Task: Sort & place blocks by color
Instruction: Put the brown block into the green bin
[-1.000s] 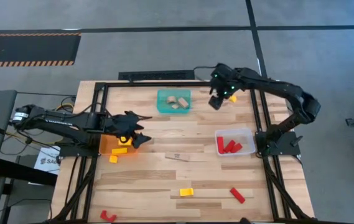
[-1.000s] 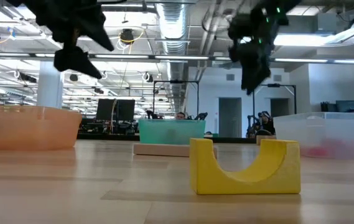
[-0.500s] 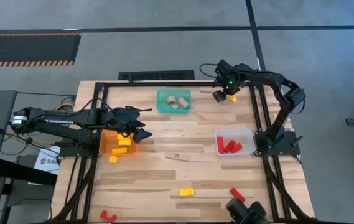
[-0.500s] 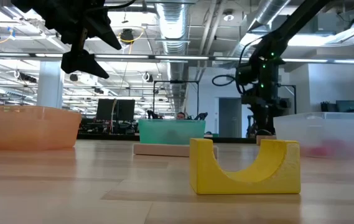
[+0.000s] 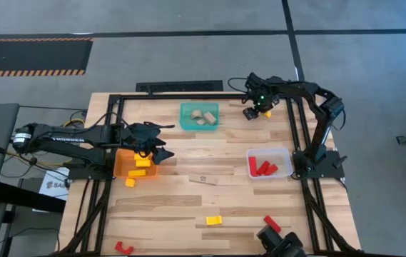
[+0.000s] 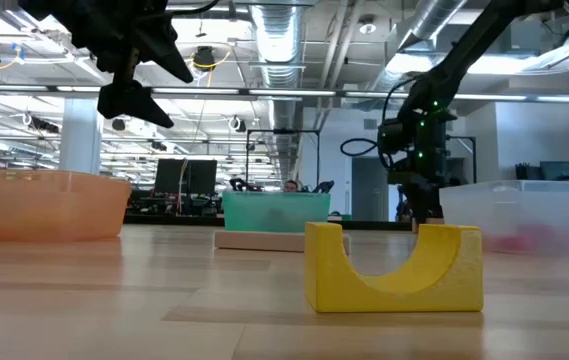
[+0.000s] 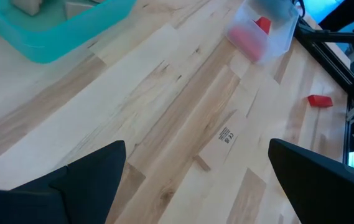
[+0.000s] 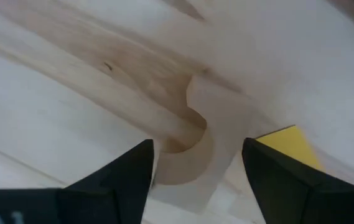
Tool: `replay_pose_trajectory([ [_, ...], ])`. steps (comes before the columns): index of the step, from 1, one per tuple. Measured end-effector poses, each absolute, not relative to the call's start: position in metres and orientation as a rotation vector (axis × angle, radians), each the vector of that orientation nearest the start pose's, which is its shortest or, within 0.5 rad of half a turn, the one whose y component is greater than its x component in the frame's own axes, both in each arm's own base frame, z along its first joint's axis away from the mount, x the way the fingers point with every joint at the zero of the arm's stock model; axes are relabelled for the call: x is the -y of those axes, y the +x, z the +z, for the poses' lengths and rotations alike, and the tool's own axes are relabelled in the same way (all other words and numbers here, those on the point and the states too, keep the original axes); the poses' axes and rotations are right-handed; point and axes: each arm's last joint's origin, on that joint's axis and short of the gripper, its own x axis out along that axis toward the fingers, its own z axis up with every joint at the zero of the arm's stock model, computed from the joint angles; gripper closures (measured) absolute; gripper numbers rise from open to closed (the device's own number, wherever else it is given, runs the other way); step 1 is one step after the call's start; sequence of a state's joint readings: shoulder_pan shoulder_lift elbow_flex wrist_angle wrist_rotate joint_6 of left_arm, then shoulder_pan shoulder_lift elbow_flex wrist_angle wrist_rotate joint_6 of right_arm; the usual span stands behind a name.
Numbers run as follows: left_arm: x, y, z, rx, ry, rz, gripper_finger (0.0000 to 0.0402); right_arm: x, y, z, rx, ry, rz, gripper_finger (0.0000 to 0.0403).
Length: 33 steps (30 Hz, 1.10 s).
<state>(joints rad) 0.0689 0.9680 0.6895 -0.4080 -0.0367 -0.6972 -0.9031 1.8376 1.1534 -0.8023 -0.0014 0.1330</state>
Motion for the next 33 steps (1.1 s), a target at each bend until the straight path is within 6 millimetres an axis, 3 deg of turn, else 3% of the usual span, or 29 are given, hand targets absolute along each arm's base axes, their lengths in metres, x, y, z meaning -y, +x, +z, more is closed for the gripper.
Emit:
replay_pose_trajectory([
  [4,-0.017,0.196,0.25,-0.621,-0.683,0.343,0.0019,0.256,0.202,0.146,-1.363,0.788,-0.812,0.0192],
  [11,-0.017,0.196,0.25,-0.623,-0.687,0.337,0.0019,0.256,0.207,0.146,-1.346,0.732,-0.781,0.0368],
  [15,-0.016,0.196,0.25,-0.631,-0.699,0.319,0.0019,0.251,0.211,0.157,-1.321,0.694,-0.764,0.0366],
  [18,-0.016,0.196,0.25,-0.637,-0.712,0.307,0.0019,0.24,0.213,0.177,-1.283,0.69,-0.758,0.0348],
  [25,-0.016,0.196,0.25,-0.628,-0.716,0.323,0.0019,0.2,0.24,0.258,-0.943,0.558,-0.698,0.0363],
  [28,-0.017,0.197,0.25,-0.623,-0.711,0.326,0.0019,0.184,0.257,0.283,-0.763,0.509,-0.654,0.0364],
  [30,-0.018,0.197,0.251,-0.619,-0.701,0.327,0.0019,0.178,0.271,0.291,-0.674,0.495,-0.623,0.0364],
  [33,-0.019,0.197,0.251,-0.613,-0.702,0.334,0.0019,0.174,0.293,0.287,-0.634,0.486,-0.583,0.0363],
])
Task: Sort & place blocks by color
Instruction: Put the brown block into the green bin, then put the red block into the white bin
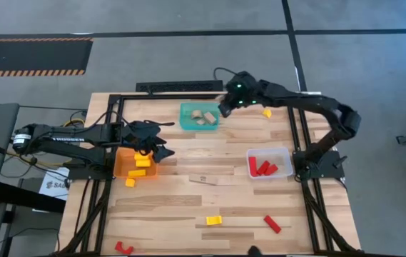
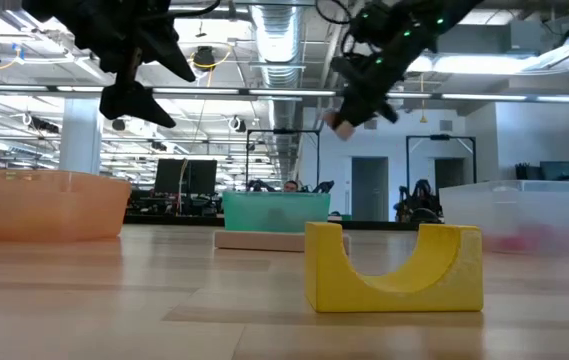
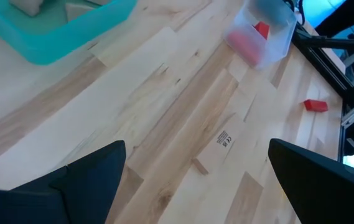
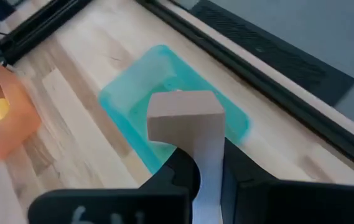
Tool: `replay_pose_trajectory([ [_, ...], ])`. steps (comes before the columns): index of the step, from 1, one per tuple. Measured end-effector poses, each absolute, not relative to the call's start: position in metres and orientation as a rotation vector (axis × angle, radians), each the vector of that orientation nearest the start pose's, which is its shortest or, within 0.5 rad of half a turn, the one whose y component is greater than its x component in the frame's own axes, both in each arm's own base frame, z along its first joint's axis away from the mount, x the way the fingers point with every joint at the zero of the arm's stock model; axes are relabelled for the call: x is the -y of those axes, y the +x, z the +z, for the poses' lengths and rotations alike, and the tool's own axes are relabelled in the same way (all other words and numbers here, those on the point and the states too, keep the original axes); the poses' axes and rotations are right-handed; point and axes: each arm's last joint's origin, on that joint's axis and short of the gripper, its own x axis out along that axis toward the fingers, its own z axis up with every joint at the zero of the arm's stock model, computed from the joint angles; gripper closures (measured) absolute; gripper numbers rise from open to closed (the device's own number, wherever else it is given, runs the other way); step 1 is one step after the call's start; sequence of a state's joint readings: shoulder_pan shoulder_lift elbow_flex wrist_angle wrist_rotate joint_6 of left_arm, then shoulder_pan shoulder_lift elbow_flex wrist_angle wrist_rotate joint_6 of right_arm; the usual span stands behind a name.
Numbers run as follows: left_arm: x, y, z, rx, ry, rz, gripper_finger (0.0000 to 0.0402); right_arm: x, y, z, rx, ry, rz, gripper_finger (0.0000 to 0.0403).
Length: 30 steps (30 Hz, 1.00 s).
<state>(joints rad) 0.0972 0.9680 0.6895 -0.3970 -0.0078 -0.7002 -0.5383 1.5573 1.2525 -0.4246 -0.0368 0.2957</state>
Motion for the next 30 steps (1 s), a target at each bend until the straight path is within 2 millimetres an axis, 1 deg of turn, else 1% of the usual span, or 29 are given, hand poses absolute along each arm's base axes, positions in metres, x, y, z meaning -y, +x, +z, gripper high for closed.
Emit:
replay_pose_trajectory([
  [4,-0.021,0.197,0.251,-0.607,-0.704,0.335,0.0019,0.176,0.325,0.271,-0.669,0.5,-0.534,0.036],
  [8,-0.02,0.197,0.251,-0.613,-0.703,0.317,0.0019,0.182,0.357,0.254,-0.742,0.504,-0.516,0.0356],
  [11,-0.02,0.197,0.251,-0.616,-0.706,0.309,0.0019,0.188,0.375,0.245,-0.8,0.461,-0.487,0.0341],
  [14,-0.02,0.197,0.251,-0.616,-0.706,0.307,0.0019,0.193,0.389,0.24,-0.83,0.423,-0.465,0.0317],
  [17,-0.019,0.197,0.251,-0.617,-0.706,0.307,0.0019,0.2,0.397,0.238,-0.841,0.425,-0.469,0.029],
  [19,-0.019,0.197,0.251,-0.617,-0.706,0.307,0.0019,0.204,0.399,0.237,-0.855,0.433,-0.472,0.027],
  [21,-0.019,0.197,0.251,-0.617,-0.705,0.306,0.0019,0.207,0.402,0.239,-0.834,0.438,-0.459,0.025],
  [25,-0.018,0.197,0.251,-0.621,-0.691,0.297,0.0019,0.209,0.401,0.244,-0.832,0.454,-0.438,0.0208],
  [29,-0.016,0.198,0.251,-0.626,-0.651,0.276,0.0019,0.203,0.391,0.259,-0.884,0.467,-0.4,0.0177],
  [30,-0.016,0.198,0.251,-0.627,-0.642,0.271,0.0019,0.202,0.385,0.262,-0.922,0.473,-0.388,0.0173],
])
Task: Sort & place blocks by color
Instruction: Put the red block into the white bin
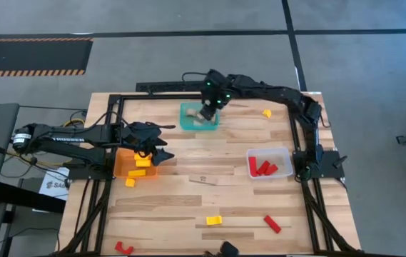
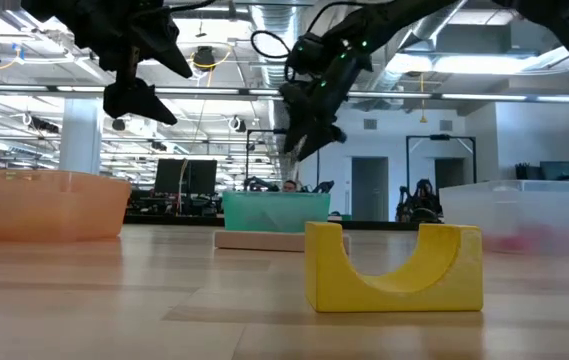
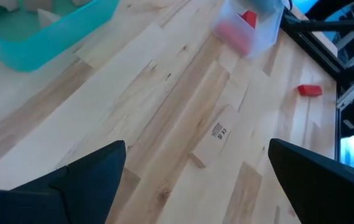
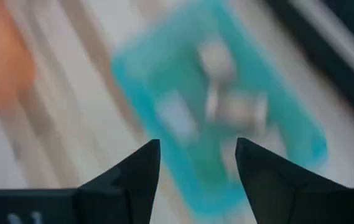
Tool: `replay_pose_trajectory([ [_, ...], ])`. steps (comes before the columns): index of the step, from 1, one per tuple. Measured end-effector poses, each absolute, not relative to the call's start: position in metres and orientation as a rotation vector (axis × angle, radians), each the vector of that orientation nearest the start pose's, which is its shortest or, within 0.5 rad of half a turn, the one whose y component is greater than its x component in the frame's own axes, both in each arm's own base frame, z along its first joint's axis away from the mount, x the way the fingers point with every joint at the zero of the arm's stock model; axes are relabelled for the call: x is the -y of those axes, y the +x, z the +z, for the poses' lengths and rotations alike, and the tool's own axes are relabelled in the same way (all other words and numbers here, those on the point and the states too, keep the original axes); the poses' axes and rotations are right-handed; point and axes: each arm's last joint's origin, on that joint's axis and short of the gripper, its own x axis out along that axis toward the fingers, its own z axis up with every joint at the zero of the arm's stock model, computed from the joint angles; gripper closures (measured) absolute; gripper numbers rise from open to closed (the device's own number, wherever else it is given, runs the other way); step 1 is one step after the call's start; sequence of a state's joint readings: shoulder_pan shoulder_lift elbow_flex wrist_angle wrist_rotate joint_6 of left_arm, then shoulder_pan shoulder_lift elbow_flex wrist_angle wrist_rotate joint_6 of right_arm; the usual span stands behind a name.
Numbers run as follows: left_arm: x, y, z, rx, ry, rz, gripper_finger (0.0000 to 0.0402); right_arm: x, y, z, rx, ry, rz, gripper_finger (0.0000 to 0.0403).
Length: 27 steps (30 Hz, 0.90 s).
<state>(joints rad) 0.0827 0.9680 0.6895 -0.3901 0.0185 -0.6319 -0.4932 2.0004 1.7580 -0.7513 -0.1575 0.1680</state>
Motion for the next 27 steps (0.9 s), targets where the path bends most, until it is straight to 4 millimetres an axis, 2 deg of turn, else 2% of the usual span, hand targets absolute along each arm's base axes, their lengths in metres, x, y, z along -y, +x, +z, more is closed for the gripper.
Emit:
replay_pose_trajectory([
  [4,-0.015,0.198,0.251,-0.635,-0.58,0.245,0.0019,0.183,0.357,0.278,-1.122,0.506,-0.34,0.0168],
  [8,-0.011,0.198,0.251,-0.65,-0.515,0.199,0.0019,0.145,0.323,0.296,-1.325,0.494,-0.264,0.0174],
  [13,0.011,0.19,0.243,-0.844,-0.638,-0.032,0.0019,0.099,0.291,0.315,-1.312,0.428,-0.188,0.0185],
  [16,0.037,0.182,0.241,-0.973,-0.683,-0.191,0.0019,0.08,0.273,0.316,-1.265,0.432,-0.187,0.019],
  [19,0.07,0.172,0.242,-1.05,-0.648,-0.34,0.0019,0.068,0.261,0.313,-1.191,0.45,-0.195,0.0193],
  [22,0.105,0.163,0.248,-1.07,-0.569,-0.446,0.0019,0.063,0.25,0.306,-1.138,0.473,-0.209,0.0197],
  [27,0.17,0.145,0.24,-1.083,-0.476,-0.617,0.0019,0.062,0.242,0.292,-1.121,0.501,-0.232,0.0203],
])
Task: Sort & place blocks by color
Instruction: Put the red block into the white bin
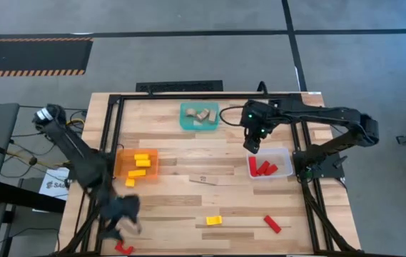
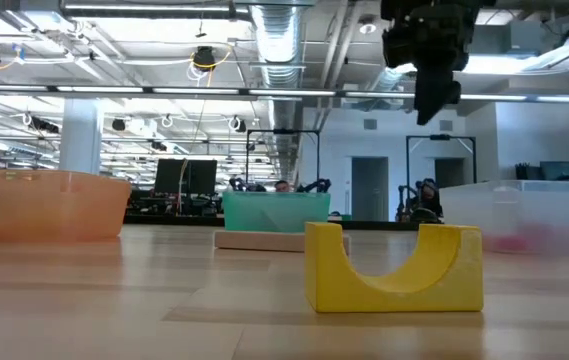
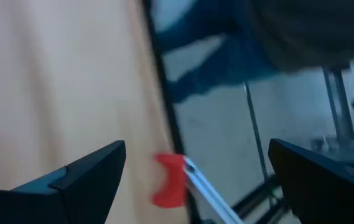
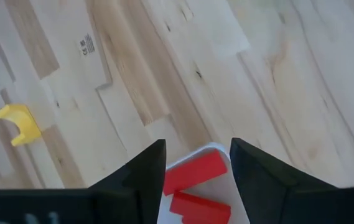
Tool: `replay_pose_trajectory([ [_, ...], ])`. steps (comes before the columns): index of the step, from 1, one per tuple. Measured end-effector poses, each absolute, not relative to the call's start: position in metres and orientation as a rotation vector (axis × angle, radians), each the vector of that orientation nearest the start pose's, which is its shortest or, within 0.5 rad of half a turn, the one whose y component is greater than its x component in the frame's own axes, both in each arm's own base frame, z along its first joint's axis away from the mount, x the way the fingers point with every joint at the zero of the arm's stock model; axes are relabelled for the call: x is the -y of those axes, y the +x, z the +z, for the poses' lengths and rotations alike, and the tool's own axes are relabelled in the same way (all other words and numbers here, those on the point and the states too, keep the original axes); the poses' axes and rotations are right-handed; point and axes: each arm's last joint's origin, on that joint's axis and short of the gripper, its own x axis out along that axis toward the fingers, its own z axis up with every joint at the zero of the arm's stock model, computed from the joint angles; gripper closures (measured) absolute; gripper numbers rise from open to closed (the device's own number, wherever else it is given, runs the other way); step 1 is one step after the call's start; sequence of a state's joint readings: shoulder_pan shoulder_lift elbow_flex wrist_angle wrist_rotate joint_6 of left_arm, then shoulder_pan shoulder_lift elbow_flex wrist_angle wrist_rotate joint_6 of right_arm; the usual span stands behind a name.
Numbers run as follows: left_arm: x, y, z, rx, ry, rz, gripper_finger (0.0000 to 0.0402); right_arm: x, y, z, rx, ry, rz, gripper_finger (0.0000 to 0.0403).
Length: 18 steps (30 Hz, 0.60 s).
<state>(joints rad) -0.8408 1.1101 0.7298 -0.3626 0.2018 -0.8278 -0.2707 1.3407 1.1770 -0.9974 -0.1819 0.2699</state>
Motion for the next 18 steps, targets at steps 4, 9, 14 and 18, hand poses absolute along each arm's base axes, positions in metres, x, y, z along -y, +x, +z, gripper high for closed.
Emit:
replay_pose_trajectory([
  [4,0.211,0.131,0.221,-1.182,-0.393,-0.601,0.0019,0.061,0.24,0.281,-1.15,0.507,-0.235,0.0209],
  [9,0.243,0.13,0.203,-1.213,-0.182,-0.473,0.0019,0.061,0.241,0.278,-1.161,0.511,-0.235,0.0219],
  [14,0.275,0.132,0.181,-1.252,-0.094,-0.467,0.0019,0.061,0.241,0.278,-1.157,0.509,-0.233,0.0229],
  [18,0.291,0.131,0.167,-1.258,-0.069,-0.392,0.002,0.061,0.241,0.278,-1.157,0.505,-0.23,0.0236],
])
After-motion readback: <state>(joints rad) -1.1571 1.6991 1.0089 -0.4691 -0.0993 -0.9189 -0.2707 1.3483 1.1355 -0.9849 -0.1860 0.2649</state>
